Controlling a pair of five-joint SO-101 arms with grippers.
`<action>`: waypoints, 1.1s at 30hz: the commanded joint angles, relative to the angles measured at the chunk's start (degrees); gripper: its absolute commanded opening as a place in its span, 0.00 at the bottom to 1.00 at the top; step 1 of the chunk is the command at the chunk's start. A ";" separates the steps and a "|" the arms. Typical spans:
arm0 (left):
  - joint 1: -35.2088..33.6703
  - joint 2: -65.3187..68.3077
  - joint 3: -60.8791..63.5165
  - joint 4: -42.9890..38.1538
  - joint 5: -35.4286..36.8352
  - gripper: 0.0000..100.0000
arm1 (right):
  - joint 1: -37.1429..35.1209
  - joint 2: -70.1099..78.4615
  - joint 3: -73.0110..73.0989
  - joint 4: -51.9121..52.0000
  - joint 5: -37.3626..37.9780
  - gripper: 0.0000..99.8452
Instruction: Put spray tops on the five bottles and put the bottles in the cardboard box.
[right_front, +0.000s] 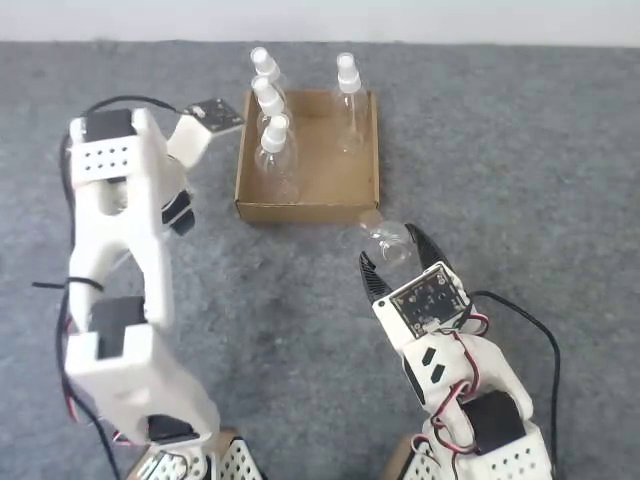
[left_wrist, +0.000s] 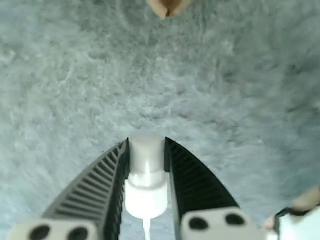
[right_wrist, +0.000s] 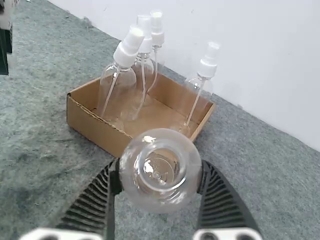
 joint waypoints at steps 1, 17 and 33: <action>0.97 -10.11 2.15 -2.20 7.03 0.01 | -0.66 -0.22 -0.26 0.13 0.88 0.04; 2.02 -34.37 10.95 -12.66 31.21 0.01 | -8.04 0.57 -3.60 8.48 1.41 0.04; 14.24 -48.35 13.05 -20.31 50.81 0.01 | -8.04 21.93 -12.40 10.07 2.02 0.04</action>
